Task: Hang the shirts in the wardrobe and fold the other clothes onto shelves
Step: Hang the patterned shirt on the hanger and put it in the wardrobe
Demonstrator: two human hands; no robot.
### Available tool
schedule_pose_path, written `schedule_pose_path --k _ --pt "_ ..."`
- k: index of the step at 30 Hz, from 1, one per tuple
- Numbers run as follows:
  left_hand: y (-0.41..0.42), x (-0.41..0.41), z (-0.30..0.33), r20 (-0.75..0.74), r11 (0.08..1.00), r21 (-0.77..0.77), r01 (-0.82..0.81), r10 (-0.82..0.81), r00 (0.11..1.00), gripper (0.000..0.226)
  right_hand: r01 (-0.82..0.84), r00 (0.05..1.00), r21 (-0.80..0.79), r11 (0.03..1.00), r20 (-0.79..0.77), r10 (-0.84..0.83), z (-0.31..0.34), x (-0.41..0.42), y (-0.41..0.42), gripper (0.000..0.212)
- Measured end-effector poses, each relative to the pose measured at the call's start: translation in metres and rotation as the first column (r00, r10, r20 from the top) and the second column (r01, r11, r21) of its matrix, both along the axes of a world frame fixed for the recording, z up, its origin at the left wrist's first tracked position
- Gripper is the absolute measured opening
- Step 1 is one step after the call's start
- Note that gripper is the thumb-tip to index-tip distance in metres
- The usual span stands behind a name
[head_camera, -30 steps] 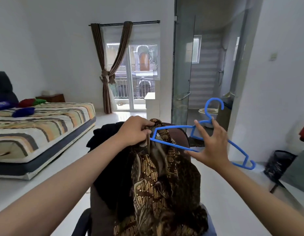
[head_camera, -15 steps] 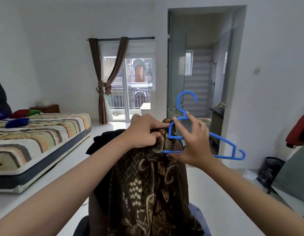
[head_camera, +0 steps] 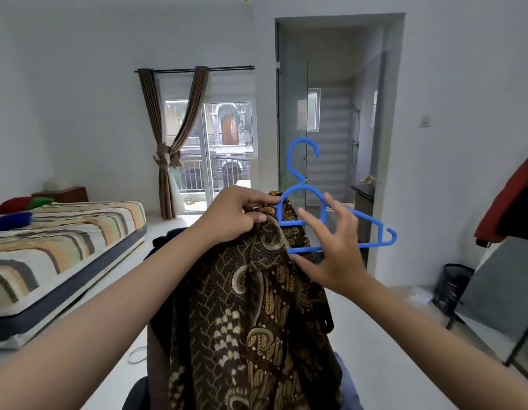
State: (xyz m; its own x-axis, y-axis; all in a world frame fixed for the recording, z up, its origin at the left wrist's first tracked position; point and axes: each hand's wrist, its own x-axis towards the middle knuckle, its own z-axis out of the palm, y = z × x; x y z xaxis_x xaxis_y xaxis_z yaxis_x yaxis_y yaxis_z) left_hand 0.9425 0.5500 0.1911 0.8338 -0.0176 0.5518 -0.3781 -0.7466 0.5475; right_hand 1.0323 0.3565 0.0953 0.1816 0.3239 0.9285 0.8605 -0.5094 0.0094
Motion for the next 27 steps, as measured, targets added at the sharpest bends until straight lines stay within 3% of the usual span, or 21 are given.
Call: schedule_pose_path --k 2,5,10,13,21,27 --pt "0.006 -0.001 0.003 0.009 0.999 -0.034 0.008 -0.008 1.000 0.044 -0.043 0.996 0.092 0.995 0.086 0.036 -0.019 -0.001 -0.006 0.047" --pt "0.015 -0.004 0.007 0.020 0.996 -0.082 0.040 -0.038 0.999 0.046 -0.105 0.994 0.084 0.991 0.000 0.105 -0.049 -0.001 -0.010 0.028" --pt "0.032 -0.009 0.015 0.024 0.984 -0.157 0.089 -0.087 0.996 0.047 -0.188 0.955 -0.014 0.982 -0.236 0.180 -0.082 0.001 -0.010 0.025" --pt "0.044 -0.009 0.018 0.035 0.977 -0.181 0.108 -0.103 0.994 0.048 -0.252 0.905 0.016 0.968 -0.351 0.241 -0.082 0.005 -0.008 0.024" --pt "0.073 -0.018 0.023 0.029 0.984 -0.157 0.089 -0.085 0.996 0.055 -0.076 0.894 0.385 0.920 -0.382 0.233 -0.043 0.019 -0.031 0.033" --pt "0.086 -0.014 0.024 0.033 0.981 -0.177 0.082 -0.077 0.996 0.048 -0.130 0.739 0.556 0.821 -0.498 0.454 -0.015 0.015 -0.047 0.022"
